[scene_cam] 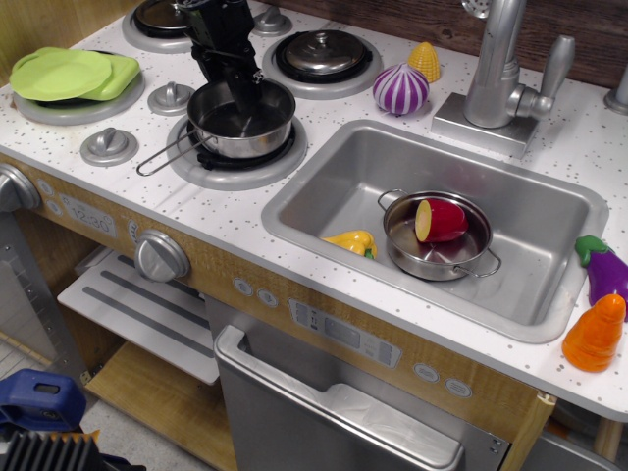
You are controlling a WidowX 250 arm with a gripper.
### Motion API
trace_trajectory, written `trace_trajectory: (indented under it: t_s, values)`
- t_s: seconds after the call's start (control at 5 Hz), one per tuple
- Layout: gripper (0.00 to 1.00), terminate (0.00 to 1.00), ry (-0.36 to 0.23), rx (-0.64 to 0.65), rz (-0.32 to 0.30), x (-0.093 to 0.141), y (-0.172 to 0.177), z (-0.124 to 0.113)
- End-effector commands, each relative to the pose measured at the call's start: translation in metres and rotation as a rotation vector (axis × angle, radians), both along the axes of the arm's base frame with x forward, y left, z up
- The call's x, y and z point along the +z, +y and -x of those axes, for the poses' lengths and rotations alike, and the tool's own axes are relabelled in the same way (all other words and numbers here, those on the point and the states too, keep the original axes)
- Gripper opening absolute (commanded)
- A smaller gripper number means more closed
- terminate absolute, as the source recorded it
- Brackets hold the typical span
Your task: Pick up pan from stove
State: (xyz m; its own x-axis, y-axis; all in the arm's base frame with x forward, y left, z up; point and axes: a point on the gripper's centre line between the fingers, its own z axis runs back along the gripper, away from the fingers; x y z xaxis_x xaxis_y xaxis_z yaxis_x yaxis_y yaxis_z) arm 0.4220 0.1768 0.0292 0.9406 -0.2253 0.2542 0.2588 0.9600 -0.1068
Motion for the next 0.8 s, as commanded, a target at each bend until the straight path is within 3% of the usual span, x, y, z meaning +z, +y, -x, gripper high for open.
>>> trace_trajectory:
  t_s: [0.0, 0.4, 0.6]
  values:
    - [0.0, 0.0, -0.05, -0.005, -0.017, 0.016, 0.006, -0.003]
    - [0.0, 0.0, -0.026, -0.042, -0.082, 0.042, 0.017, -0.009]
    - [0.0, 0.0, 0.006, -0.063, -0.139, 0.07, 0.028, -0.007]
